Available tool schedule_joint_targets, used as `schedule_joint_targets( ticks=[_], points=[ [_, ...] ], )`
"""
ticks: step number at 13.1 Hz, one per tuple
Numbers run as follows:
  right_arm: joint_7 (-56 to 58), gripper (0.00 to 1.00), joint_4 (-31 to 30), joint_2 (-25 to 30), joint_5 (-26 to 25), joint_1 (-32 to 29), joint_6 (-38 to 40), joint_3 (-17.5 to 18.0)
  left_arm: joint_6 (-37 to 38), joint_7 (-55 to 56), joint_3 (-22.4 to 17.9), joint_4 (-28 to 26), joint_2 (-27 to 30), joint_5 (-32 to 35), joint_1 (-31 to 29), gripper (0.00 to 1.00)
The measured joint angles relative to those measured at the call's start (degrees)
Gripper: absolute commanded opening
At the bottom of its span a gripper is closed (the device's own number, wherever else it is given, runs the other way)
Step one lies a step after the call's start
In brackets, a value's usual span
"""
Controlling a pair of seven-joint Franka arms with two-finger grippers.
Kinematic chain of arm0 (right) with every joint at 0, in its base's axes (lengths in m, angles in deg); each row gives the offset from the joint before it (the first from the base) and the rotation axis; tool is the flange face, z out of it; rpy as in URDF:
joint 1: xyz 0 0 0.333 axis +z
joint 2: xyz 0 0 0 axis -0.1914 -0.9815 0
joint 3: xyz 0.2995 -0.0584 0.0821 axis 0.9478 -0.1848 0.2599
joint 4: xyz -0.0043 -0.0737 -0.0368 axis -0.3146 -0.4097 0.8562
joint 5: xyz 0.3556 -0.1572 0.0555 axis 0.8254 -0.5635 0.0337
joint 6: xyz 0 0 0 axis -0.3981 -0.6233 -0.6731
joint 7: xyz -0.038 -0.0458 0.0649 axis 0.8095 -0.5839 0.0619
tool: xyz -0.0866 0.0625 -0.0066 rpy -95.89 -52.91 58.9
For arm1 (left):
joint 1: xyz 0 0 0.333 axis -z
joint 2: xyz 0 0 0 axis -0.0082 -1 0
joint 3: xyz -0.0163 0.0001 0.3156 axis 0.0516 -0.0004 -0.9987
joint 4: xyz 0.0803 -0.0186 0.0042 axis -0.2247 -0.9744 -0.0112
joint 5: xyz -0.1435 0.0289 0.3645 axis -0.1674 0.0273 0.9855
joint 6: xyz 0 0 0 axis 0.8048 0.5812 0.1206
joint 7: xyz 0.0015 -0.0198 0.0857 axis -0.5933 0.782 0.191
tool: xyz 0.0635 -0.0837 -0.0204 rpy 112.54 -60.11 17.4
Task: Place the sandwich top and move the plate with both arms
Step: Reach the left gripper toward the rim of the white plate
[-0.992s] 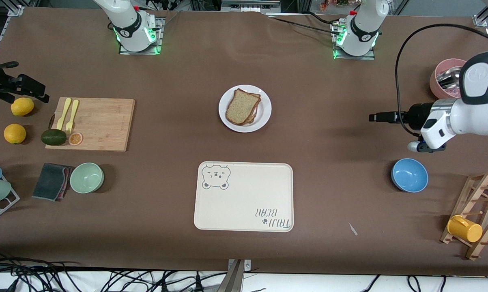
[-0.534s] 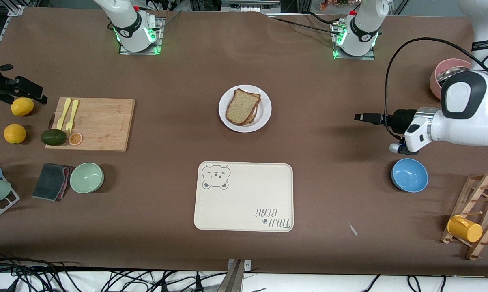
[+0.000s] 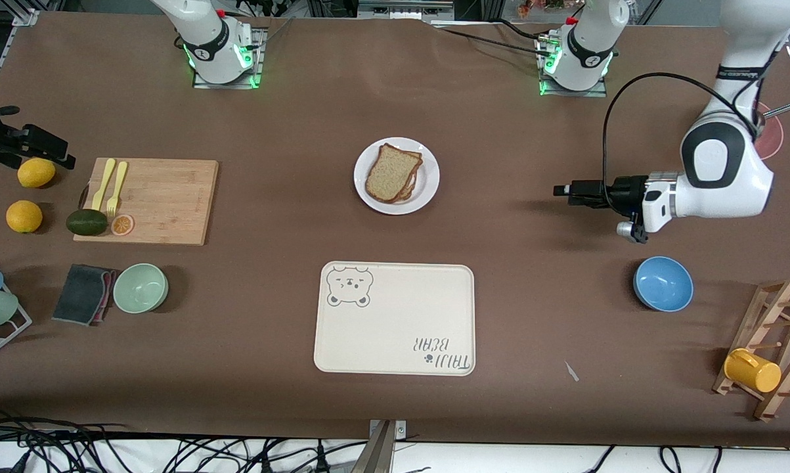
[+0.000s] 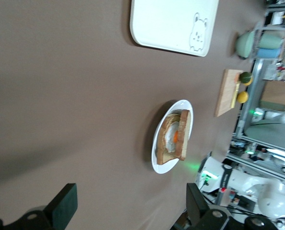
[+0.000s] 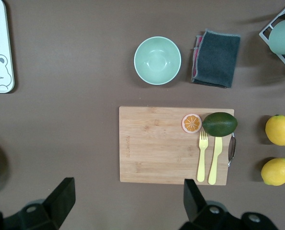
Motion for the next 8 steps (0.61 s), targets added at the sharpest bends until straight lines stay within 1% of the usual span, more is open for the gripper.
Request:
schedule_joint_targets(
  ticks=[1, 3, 8],
  points=[
    [0.00, 1.00, 0.00, -0.03, 0.00, 0.00, 0.00, 0.00, -0.09, -1.33, 0.31, -1.68, -0.09, -1.69, 0.07, 1.00],
    [0.00, 1.00, 0.00, -0.06, 0.01, -0.01, 0.00, 0.00, -0.18, -2.62, 2.48, -3.37, -0.83, -4.56, 0.20, 1.00],
    [0.00, 1.00, 0.00, -0.08, 0.02, -0.01, 0.00, 0.00, -1.77, -4.04, 6.99, -3.66, -3.07, -12.86, 0.44, 1.00]
  ],
)
